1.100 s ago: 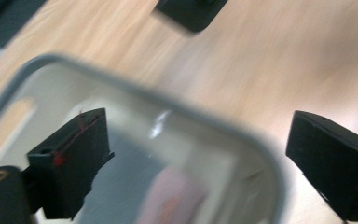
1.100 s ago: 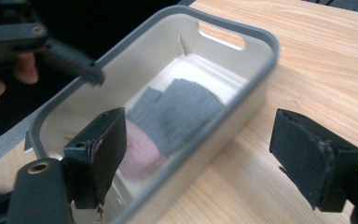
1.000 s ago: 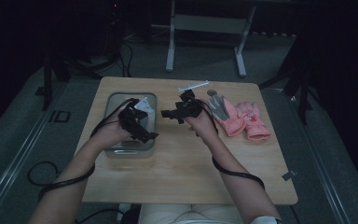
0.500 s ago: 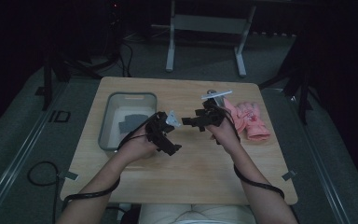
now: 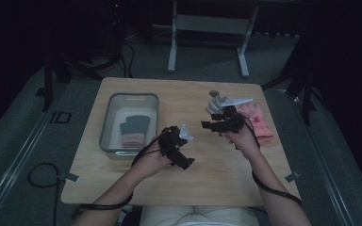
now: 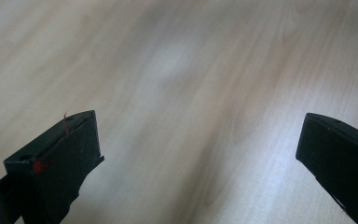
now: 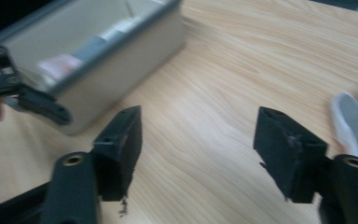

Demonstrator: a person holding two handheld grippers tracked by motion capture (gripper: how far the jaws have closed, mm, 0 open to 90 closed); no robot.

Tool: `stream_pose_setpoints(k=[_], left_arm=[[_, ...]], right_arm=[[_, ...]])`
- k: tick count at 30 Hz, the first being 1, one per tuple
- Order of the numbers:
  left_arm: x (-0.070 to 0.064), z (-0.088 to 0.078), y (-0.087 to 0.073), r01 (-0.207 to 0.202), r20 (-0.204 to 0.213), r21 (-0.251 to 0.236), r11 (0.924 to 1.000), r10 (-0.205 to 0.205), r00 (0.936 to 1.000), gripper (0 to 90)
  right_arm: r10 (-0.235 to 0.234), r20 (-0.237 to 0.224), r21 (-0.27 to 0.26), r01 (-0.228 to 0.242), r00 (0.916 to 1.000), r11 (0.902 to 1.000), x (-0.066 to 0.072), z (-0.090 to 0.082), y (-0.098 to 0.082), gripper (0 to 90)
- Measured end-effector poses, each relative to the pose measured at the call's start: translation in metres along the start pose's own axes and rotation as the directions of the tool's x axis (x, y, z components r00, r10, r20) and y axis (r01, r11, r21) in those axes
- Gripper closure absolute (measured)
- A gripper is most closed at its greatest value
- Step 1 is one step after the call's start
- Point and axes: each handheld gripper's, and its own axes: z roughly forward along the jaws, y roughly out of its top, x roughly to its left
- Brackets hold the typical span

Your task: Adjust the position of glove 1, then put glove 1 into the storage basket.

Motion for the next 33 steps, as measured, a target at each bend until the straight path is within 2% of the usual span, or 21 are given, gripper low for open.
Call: stream_pose_setpoints(k=[2,3,4,6,7,8,10,13,15,19,21,24,26,28,30,31,33], left_arm=[[-0.004,0.003,-0.005,-0.005,0.015,-0.016,0.9999,0.005,0.9999,0.0],[-0.007,0.005,-0.009,-0.013,0.002,-0.027,0.9996,0.013,0.9999,0.0],[-0.010,0.006,-0.013,-0.020,-0.010,-0.038,0.9991,0.020,0.9998,0.0],[-0.014,0.008,-0.021,-0.016,0.010,-0.048,0.9987,0.016,0.9998,0.0],[-0.017,0.010,-0.025,-0.024,-0.009,-0.060,0.9979,0.023,0.9997,0.0],[-0.020,0.011,-0.030,-0.027,-0.013,-0.064,0.9976,0.027,0.9996,0.0],[-0.024,0.013,-0.039,-0.025,-0.011,-0.074,0.9970,0.024,0.9997,0.0],[-0.031,0.016,-0.051,-0.025,-0.035,-0.094,0.9953,0.021,0.9992,0.0],[-0.033,0.016,-0.057,-0.017,-0.027,-0.096,0.9953,0.014,0.9995,0.0],[-0.038,0.019,-0.069,-0.017,-0.066,-0.109,0.9939,0.010,0.9978,0.0],[-0.042,0.021,-0.075,-0.042,-0.099,-0.122,0.9916,0.030,0.9946,0.0],[-0.043,0.021,-0.080,-0.016,-0.065,-0.137,0.9904,0.007,0.9978,0.0],[-0.046,0.020,-0.082,-0.035,-0.088,-0.162,0.9862,0.021,0.9959,0.0],[-0.048,0.019,-0.084,-0.019,-0.100,-0.164,0.9863,0.003,0.9949,0.0],[-0.049,0.018,-0.087,-0.011,-0.102,-0.188,0.9821,-0.008,0.9948,0.0],[-0.049,0.019,-0.087,-0.007,-0.100,-0.181,0.9835,-0.012,0.9950,0.0],[-0.050,0.018,-0.089,-0.007,-0.120,-0.185,0.9827,-0.016,0.9927,0.0]], right_arm=[[-0.022,0.036,0.014,0.022,0.9991,0.9997,-0.005,-0.001,-0.007,42.0],[-0.027,0.047,0.013,0.026,0.9985,0.9996,-0.009,-0.002,-0.010,45.0],[-0.021,0.056,0.015,0.020,0.9982,0.9997,-0.012,-0.003,-0.014,47.6],[-0.008,0.057,0.016,0.007,0.9984,0.9999,-0.019,-0.006,-0.022,53.6],[-0.011,0.068,0.020,0.009,0.9976,0.9998,-0.022,-0.007,-0.025,59.1],[-0.006,0.068,0.032,0.004,0.9976,0.9995,-0.025,-0.008,-0.029,60.9],[-0.015,0.080,0.037,0.012,0.9967,0.9992,-0.030,-0.010,-0.035,61.6],[-0.039,0.107,0.032,0.035,0.9935,0.9989,-0.040,-0.018,-0.041,61.7],[-0.049,0.131,0.026,0.046,0.9902,0.9986,-0.047,-0.024,-0.043,61.6],[-0.071,0.203,0.017,0.069,0.9765,0.9975,-0.063,-0.034,-0.040,61.5],[-0.070,0.234,0.005,0.071,0.9698,0.9975,-0.072,-0.038,-0.037,61.5],[-0.058,0.267,0.018,0.056,0.9620,0.9983,-0.087,-0.039,-0.032,61.5],[-0.053,0.271,0.036,0.045,0.9611,0.9983,-0.097,-0.035,-0.029,61.4],[-0.057,0.279,0.056,0.043,0.9585,0.9975,-0.103,-0.029,-0.026,61.7],[-0.066,0.258,0.071,0.049,0.9639,0.9963,-0.106,-0.021,-0.024,61.5],[-0.067,0.245,0.074,0.051,0.9673,0.9960,-0.107,-0.016,-0.023,61.5],[-0.084,0.233,0.092,0.064,0.9689,0.9936,-0.107,-0.005,-0.020,61.2]])
